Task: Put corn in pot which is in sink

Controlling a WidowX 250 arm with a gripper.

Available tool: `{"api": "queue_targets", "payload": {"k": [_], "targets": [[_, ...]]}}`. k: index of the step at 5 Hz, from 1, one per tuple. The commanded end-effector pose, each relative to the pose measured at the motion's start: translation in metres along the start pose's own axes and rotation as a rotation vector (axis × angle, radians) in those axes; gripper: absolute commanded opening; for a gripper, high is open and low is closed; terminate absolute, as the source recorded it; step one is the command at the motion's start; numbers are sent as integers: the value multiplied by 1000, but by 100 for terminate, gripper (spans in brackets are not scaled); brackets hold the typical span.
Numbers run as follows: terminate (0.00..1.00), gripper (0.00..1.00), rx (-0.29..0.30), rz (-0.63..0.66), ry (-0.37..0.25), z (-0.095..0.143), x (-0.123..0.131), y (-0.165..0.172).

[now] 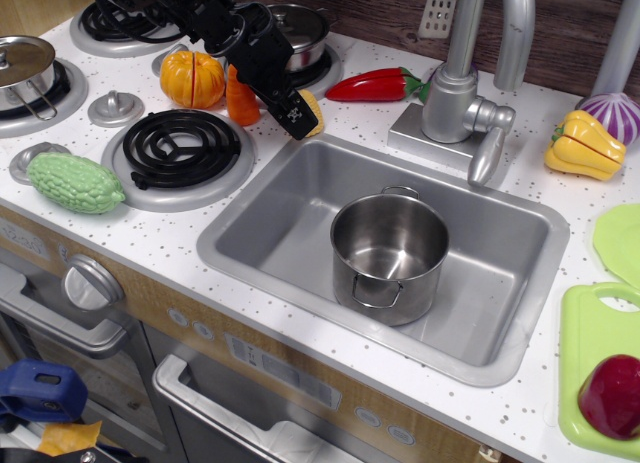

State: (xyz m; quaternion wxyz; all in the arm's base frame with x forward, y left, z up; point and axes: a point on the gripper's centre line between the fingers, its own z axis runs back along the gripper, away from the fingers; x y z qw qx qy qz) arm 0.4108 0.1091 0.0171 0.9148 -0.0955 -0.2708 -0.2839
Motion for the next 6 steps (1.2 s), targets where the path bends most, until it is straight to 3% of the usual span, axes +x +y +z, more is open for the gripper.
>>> {"api": "queue_targets", "payload": {"k": [1, 2, 4, 6], "targets": [[0, 100, 52, -51, -45, 1, 14, 17], [0, 0, 43, -41, -41, 2, 18, 19], [0, 0, 51, -35, -41, 7, 25, 7], [0, 0, 93, 28, 2, 25, 42, -16]]}}
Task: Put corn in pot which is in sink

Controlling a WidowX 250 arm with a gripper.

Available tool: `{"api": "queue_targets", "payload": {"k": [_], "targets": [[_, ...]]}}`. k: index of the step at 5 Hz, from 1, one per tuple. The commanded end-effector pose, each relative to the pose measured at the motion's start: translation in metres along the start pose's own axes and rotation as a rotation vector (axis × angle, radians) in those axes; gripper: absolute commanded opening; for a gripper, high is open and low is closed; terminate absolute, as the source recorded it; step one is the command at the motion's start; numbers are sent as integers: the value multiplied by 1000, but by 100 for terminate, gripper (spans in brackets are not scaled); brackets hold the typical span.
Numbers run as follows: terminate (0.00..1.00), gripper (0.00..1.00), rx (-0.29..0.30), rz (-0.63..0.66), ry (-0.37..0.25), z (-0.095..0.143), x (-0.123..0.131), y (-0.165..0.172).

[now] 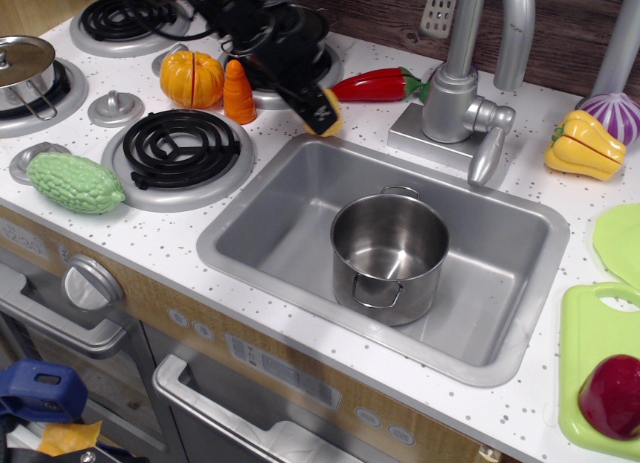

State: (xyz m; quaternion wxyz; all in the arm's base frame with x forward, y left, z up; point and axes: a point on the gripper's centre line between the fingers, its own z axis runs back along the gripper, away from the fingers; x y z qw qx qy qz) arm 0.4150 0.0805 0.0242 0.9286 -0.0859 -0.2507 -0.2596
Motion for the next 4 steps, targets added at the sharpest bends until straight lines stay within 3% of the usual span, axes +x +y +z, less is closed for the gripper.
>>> {"api": "queue_targets", "payload": {"k": [1, 4], "targets": [[0, 0, 88, 20, -38, 37, 17, -10], [0, 0, 207, 159, -98, 14, -6, -81]]}}
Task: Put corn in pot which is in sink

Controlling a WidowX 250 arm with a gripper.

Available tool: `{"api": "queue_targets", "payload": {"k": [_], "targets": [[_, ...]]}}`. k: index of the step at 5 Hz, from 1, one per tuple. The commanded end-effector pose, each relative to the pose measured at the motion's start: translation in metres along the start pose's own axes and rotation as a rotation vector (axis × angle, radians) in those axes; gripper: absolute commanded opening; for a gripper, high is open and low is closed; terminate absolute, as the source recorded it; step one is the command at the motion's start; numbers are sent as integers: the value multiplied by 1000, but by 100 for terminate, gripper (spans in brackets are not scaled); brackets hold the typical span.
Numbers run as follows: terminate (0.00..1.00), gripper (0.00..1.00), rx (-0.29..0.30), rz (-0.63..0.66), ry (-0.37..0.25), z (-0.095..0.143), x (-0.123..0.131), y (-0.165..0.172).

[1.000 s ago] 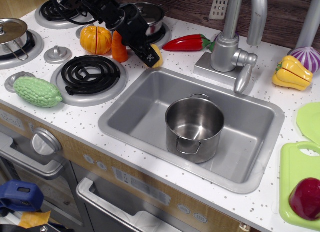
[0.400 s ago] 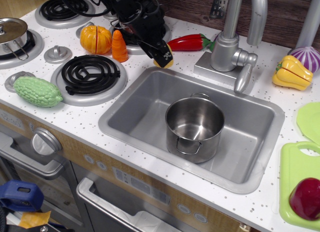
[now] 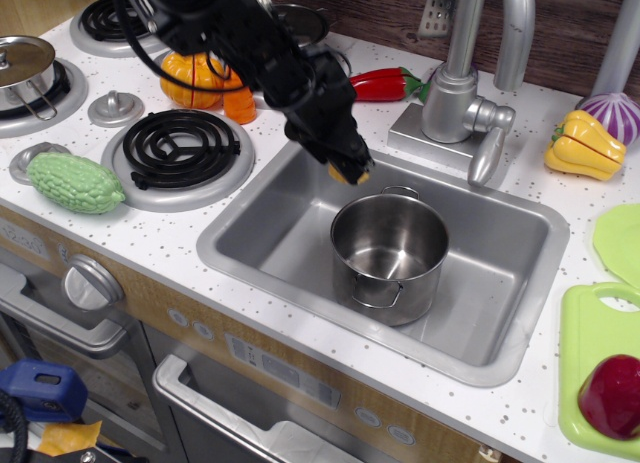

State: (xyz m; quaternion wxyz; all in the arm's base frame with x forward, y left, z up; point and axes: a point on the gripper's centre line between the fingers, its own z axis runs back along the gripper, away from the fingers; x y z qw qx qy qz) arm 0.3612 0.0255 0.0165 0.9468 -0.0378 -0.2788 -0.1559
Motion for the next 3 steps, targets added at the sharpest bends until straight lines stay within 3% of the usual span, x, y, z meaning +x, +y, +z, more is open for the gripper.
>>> {"api": "queue_targets", "payload": {"k": [1, 3], "targets": [[0, 0, 49, 18, -74, 10, 14, -15], [0, 0, 52, 52, -70, 14, 17, -27]]}}
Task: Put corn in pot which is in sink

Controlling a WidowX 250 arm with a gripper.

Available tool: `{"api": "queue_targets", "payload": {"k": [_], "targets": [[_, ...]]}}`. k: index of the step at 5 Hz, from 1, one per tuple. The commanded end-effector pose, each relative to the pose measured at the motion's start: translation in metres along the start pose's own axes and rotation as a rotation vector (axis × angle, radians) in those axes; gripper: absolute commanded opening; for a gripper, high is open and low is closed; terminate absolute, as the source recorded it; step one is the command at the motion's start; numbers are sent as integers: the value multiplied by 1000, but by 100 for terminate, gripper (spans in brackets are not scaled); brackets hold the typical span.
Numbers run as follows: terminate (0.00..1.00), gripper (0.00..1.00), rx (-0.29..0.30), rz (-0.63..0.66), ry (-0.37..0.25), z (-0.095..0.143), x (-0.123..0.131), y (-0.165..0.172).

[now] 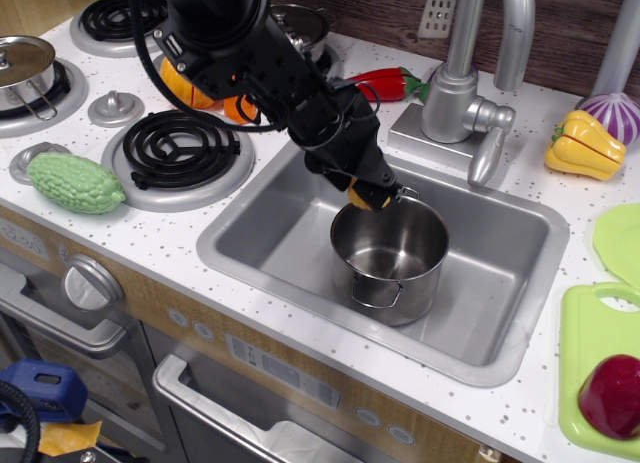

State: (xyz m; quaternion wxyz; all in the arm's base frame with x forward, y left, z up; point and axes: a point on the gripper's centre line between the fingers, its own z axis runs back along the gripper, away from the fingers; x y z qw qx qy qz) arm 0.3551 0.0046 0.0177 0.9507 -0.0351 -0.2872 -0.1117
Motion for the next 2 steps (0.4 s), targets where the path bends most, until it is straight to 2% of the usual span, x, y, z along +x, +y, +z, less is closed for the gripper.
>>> {"api": "queue_targets", "payload": {"k": [1, 2], "targets": [[0, 100, 27, -7, -63, 13, 13, -16], [100, 100, 15, 13, -101, 14, 10, -15]]}}
